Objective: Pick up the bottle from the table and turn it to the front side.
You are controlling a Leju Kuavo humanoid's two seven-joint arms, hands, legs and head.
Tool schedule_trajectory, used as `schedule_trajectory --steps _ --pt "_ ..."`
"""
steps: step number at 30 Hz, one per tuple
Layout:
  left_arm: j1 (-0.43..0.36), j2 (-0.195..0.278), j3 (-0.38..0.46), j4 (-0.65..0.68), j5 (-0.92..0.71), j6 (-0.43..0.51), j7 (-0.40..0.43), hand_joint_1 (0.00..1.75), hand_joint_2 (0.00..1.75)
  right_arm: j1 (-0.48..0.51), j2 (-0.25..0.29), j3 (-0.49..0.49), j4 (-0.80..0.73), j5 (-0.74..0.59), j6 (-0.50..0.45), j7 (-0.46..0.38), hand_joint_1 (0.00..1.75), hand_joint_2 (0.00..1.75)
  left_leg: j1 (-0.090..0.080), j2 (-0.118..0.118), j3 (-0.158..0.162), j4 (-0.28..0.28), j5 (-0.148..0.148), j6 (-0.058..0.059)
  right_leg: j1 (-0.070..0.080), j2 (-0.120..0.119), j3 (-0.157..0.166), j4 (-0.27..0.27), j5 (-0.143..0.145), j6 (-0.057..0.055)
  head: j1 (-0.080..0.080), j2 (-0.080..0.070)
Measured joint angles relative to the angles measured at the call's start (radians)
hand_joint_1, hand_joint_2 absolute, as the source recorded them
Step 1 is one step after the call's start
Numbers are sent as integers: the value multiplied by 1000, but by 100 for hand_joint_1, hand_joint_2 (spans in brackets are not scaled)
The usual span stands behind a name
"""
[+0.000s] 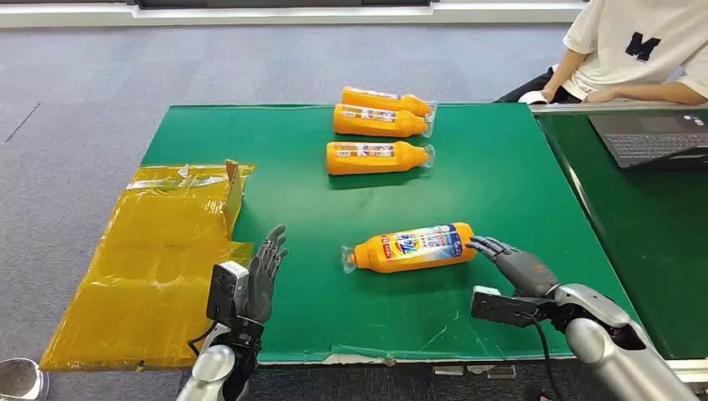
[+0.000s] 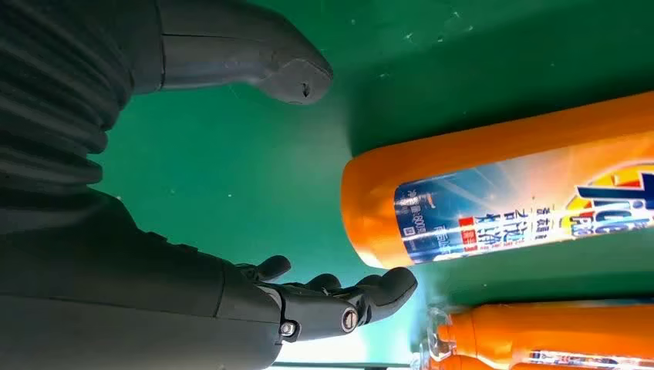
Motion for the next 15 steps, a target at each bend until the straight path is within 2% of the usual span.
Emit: schedule_trajectory --steps 1,2,3,5,9,12,15 --pt "-1 1 0 2 0 0 -1 0 0 -2 -1 0 0 -10 1 -1 0 58 0 0 0 0 0 0 0 0 0 0 0 0 0 0" --pt "-2 1 0 4 0 1 -2 0 0 -4 -2 0 0 -21 2 -1 0 44 0 0 0 0 0 0 0 0 0 0 0 0 0 0" --pt "-4 2 0 7 1 3 -4 0 0 -8 -3 -1 1 -41 0 -3 0 0 0 0 0 0 0 0 0 0 0 0 0 0 0 0" --pt "-6 5 0 12 5 11 -9 0 0 -25 8 -4 13 -86 -30 -8 0 0 0 0 0 -1 0 0 1 1 0 0 0 0 0 0" --pt "-6 8 0 11 11 31 -14 0 0 -73 60 -22 70 -116 -163 -31 0 0 1 1 0 -1 1 0 1 2 0 0 0 0 0 0" --pt "-5 10 0 10 13 37 -15 0 0 -95 82 -25 101 -114 -195 -40 0 0 1 0 0 -1 2 0 1 0 0 0 0 0 0 0" --pt "-5 12 0 10 18 40 -18 0 0 -103 92 -30 113 -126 -195 -35 0 131 1 0 -1 -1 2 0 1 0 0 0 0 0 0 0"
